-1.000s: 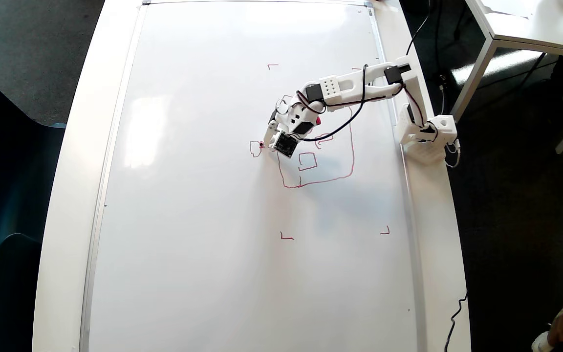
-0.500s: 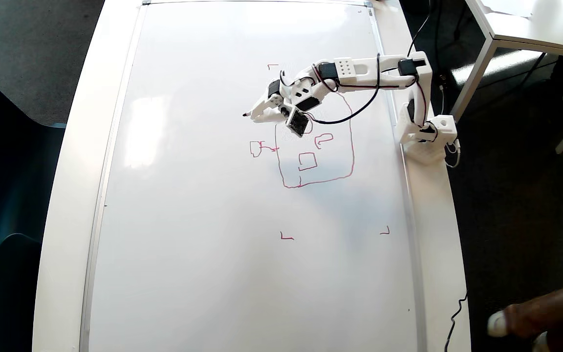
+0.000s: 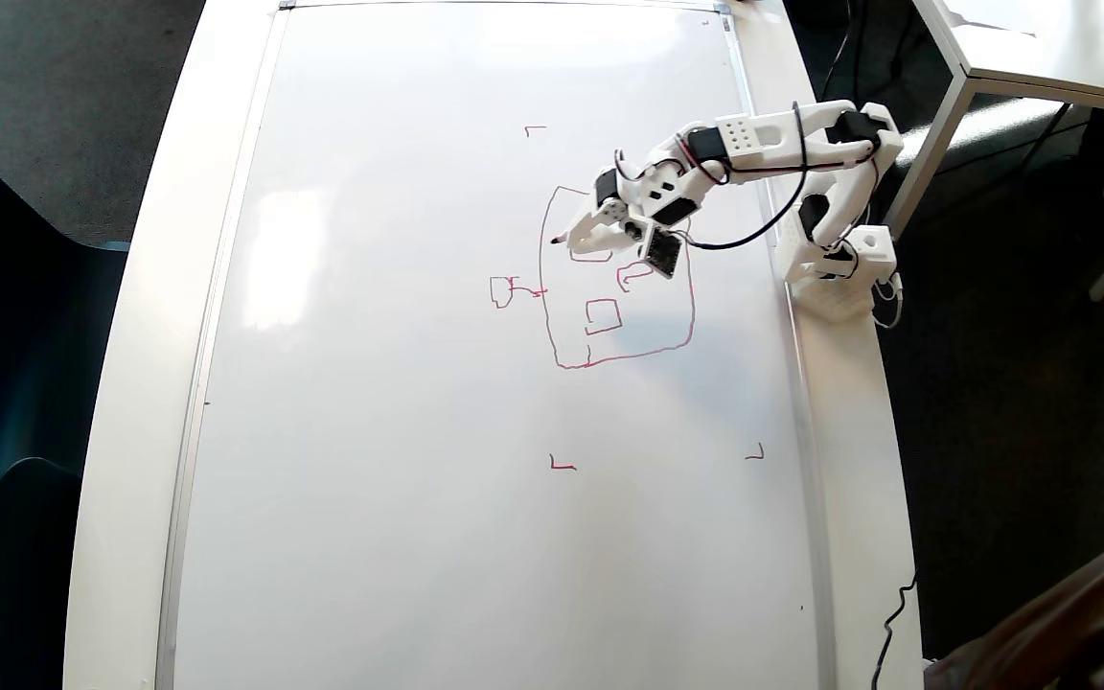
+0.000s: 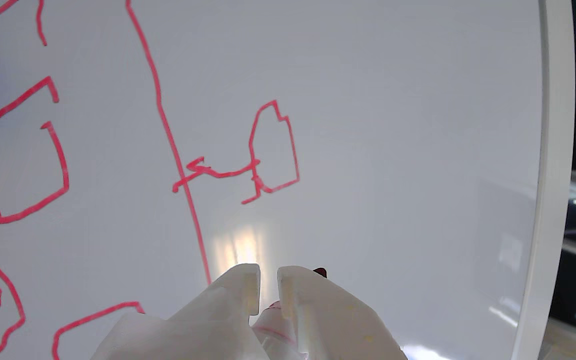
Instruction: Draw on a whiteboard a robot head using a pen attached to the gripper
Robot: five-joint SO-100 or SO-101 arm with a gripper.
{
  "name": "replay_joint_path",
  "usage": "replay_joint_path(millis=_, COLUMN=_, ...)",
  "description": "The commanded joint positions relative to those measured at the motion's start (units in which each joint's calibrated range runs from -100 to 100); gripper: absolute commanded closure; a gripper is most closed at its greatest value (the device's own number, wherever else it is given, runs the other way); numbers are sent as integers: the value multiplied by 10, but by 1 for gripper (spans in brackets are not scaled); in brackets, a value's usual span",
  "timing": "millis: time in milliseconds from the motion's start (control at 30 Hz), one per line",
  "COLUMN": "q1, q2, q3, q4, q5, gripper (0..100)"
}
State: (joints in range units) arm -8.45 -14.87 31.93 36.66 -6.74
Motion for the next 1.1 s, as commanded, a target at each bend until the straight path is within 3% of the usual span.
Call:
replay_joint_path(millis=0, q1=-6, q2=-139, q3=107, q4=-13, q5=2, gripper=99)
replay_joint_path(millis=333, q1=21, q2=-471, q3=440, q4=-189, q5=88, gripper=99)
replay_joint_path(millis=633, q1=37, q2=-491, q3=428, q4=-197, q5=99, gripper=99)
replay_joint_path(millis=967, q1=28, q2=-610, q3=649, q4=-502, q5=140, gripper=99)
replay_joint_path(millis=1067, q1=26, q2=-662, q3=681, q4=-529, q5=141, gripper=99)
